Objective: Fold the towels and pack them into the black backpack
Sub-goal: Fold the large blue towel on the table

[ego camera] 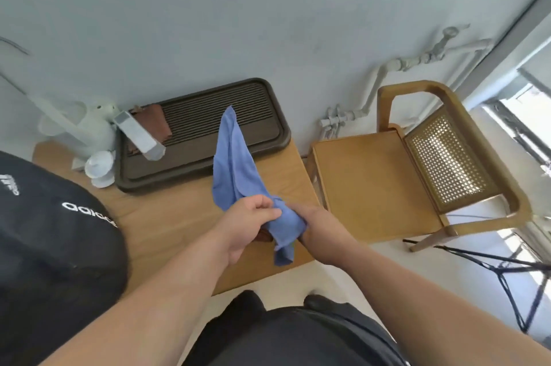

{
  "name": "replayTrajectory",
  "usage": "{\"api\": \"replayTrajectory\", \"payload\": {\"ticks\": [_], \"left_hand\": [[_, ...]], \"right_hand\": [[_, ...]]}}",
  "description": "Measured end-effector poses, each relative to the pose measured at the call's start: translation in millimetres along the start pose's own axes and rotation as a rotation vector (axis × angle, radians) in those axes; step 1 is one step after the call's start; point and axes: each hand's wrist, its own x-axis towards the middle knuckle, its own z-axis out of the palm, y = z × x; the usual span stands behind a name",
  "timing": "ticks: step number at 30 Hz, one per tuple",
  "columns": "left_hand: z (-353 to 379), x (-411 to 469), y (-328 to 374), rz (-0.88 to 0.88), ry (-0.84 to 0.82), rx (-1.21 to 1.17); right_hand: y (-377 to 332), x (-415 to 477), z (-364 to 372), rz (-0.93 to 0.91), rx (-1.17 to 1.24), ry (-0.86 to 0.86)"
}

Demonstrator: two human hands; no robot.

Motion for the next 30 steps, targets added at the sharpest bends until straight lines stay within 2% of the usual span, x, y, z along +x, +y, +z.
{"api": "replayTrajectory", "payload": {"ticks": [2,5,7,9,11,13,14,16,19,21,22,26,30], "left_hand": [[8.9,-11.5,16.8,0.044,0.065,-0.051],[21.0,-27.1,31.7,0.025,0.146,-0.289],[31.0,-35.9,38.2,0.005,0.152,-0.422],[41.6,-42.4,47.3,-0.003,0.122,-0.425],[53.2,-47.4,62.6,0.016,0.136,-0.254],[62.1,-50.3,82.4,0.099,0.274,0.038],[66.5,-52.0,92.8,0.166,0.361,0.154],[79.6,-62.2,118.5,0.329,0.447,0.213],[98.9,-76.5,151.1,0.547,0.303,0.376],[111.9,-79.5,164.1,0.613,0.199,0.399],[116.4,-78.1,168.4,0.642,0.208,0.404],[128.6,-71.0,182.7,0.721,0.332,0.48],[145.7,-67.2,197.2,0.787,0.422,0.411]], "right_hand": [[8.2,4.2,-22.5,-0.02,0.076,0.039],[17.2,2.3,-56.6,-0.084,0.113,0.128],[15.8,-3.4,-79.2,-0.136,0.182,0.183],[7.7,-9.0,-101.2,-0.167,0.295,0.23],[-5.7,-14.2,-124.3,-0.184,0.447,0.277],[-20.9,-21.6,-149.1,-0.197,0.586,0.309],[-28.5,-26.6,-161.5,-0.209,0.604,0.324],[-43.4,-39.5,-183.6,-0.267,0.585,0.34],[-63.7,-60.1,-209.9,-0.397,0.516,0.334],[-72.0,-71.0,-225.6,-0.479,0.446,0.342],[-72.6,-74.9,-233.5,-0.501,0.44,0.35],[-55.8,-82.3,-257.5,-0.461,0.507,0.398],[-34.1,-79.9,-258.3,-0.43,0.55,0.393]]}}
